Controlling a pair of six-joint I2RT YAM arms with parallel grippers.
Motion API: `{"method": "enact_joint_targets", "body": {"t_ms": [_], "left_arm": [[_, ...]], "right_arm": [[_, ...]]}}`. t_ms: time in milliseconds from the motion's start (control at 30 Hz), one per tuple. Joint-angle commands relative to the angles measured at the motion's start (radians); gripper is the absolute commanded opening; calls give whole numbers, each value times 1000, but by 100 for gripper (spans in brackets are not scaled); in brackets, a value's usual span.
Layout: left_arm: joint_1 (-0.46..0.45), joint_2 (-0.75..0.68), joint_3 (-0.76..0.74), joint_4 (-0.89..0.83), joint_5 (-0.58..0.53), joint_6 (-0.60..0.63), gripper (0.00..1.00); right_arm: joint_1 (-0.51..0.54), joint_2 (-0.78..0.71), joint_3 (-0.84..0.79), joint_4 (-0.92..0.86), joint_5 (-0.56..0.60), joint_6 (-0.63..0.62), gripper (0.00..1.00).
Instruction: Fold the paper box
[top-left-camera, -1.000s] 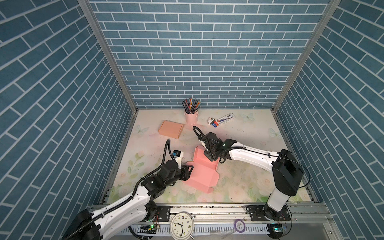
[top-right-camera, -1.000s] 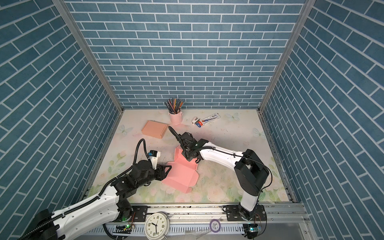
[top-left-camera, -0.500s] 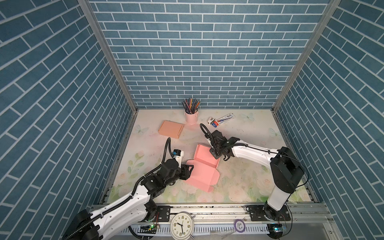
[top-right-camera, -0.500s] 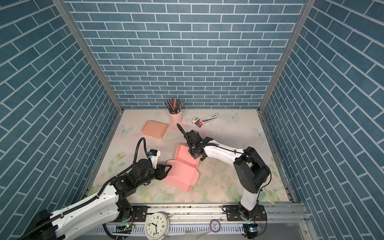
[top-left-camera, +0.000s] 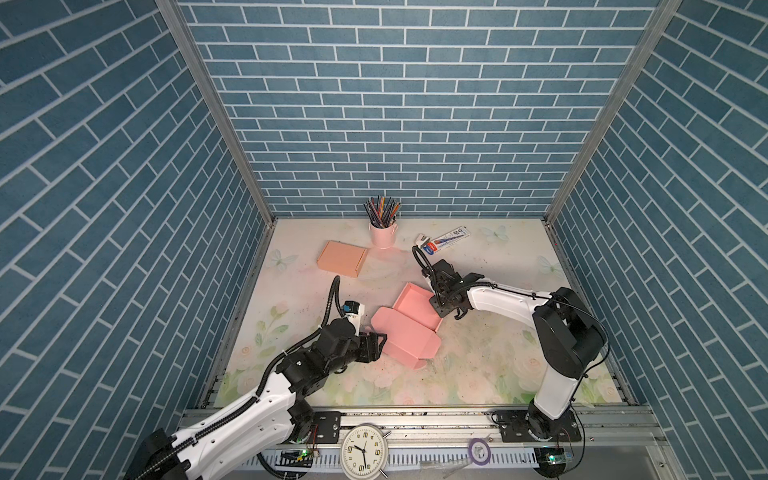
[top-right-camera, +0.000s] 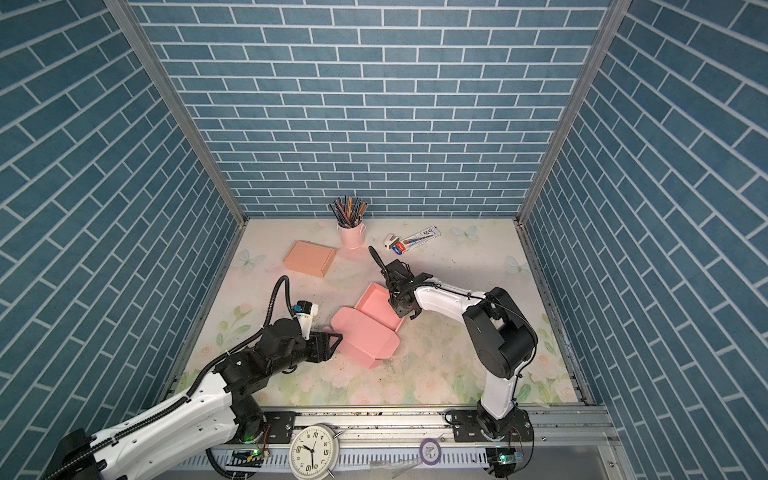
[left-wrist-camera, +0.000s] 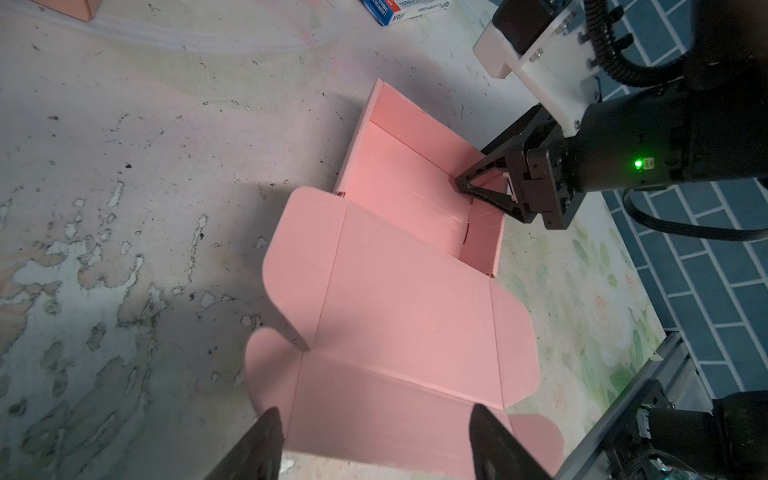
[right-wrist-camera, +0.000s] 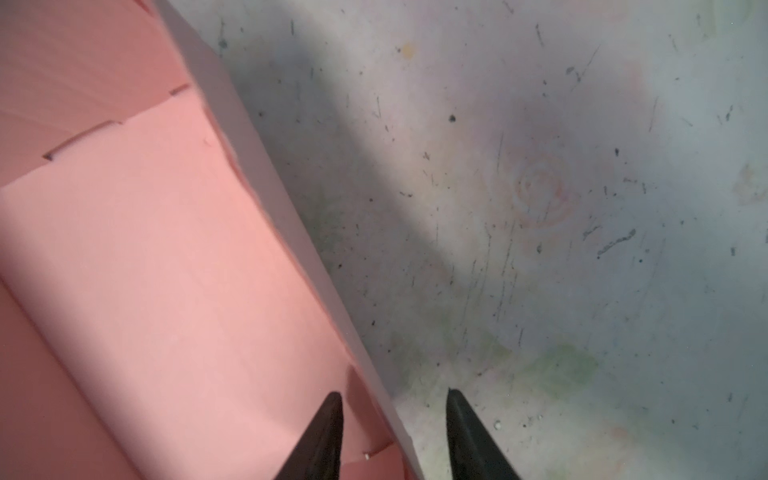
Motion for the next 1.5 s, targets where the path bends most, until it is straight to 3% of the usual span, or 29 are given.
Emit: {"method": "enact_joint_targets", "body": {"t_ms": [0, 167, 600, 1067, 1467], "left_arm": [[7, -53, 14, -92, -5, -31, 75], [5, -132, -24, -114, 5, -86, 78], [1, -85, -108, 106, 83, -199, 79], [-33, 47, -149, 326, -17, -303, 53], [-33, 140, -138, 401, -39, -320, 43]], "right_arm": [[-9, 19, -16, 10, -18, 29, 43], [-10, 20, -21, 19, -26, 29, 43], [-9, -9, -43, 31, -51, 34, 43], [-4, -75, -98, 63, -66, 39, 43], [14, -129, -128, 70, -66, 52, 42]]}}
